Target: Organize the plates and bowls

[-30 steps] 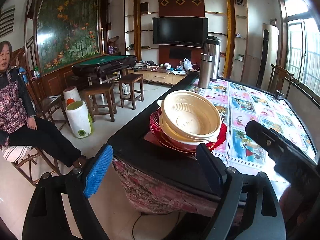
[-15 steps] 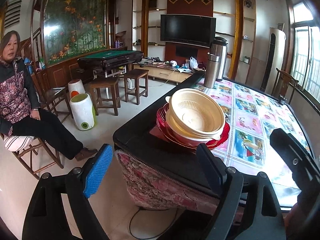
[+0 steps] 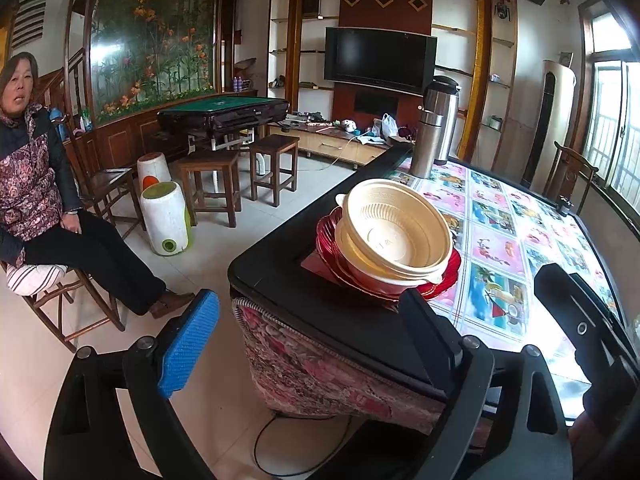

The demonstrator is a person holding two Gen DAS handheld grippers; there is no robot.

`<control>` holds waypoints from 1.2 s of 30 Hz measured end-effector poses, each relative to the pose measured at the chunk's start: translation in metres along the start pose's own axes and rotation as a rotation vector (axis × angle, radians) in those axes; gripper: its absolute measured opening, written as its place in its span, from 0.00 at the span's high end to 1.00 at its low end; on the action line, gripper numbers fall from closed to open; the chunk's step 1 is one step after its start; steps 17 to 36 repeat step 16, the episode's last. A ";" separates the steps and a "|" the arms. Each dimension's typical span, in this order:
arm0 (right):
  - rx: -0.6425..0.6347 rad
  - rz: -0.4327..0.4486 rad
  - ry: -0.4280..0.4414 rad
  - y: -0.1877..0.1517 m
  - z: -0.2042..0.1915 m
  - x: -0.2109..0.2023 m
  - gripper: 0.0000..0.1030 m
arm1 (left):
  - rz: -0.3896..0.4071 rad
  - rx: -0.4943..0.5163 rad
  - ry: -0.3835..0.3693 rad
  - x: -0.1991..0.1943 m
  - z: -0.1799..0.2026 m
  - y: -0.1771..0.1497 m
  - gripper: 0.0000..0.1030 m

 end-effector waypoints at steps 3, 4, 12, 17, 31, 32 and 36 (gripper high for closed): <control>0.012 -0.001 -0.001 0.002 0.002 0.003 0.16 | -0.003 0.004 0.009 0.003 0.000 0.001 0.10; 0.016 -0.002 -0.001 0.003 0.003 0.004 0.16 | -0.003 0.005 0.014 0.003 0.000 0.001 0.10; 0.057 -0.037 -0.007 0.005 0.012 0.019 0.16 | 0.016 0.000 0.055 0.006 -0.002 0.001 0.10; 0.072 -0.033 -0.013 0.006 0.017 0.021 0.16 | 0.009 -0.007 0.058 0.009 -0.004 0.000 0.10; 0.072 -0.033 -0.013 0.006 0.017 0.021 0.16 | 0.009 -0.007 0.058 0.009 -0.004 0.000 0.10; 0.072 -0.033 -0.013 0.006 0.017 0.021 0.16 | 0.009 -0.007 0.058 0.009 -0.004 0.000 0.10; 0.072 -0.033 -0.013 0.006 0.017 0.021 0.16 | 0.009 -0.007 0.058 0.009 -0.004 0.000 0.10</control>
Point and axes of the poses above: each gripper's, at about its wrist camera, not at the fingertips, and x roughly the way its jaws point, z to its right, y to its top, the point moved 2 cm from there along x, roughly the way its jaws point, and after that the axes turned 15 degrees about x, right-handed, at the moved point
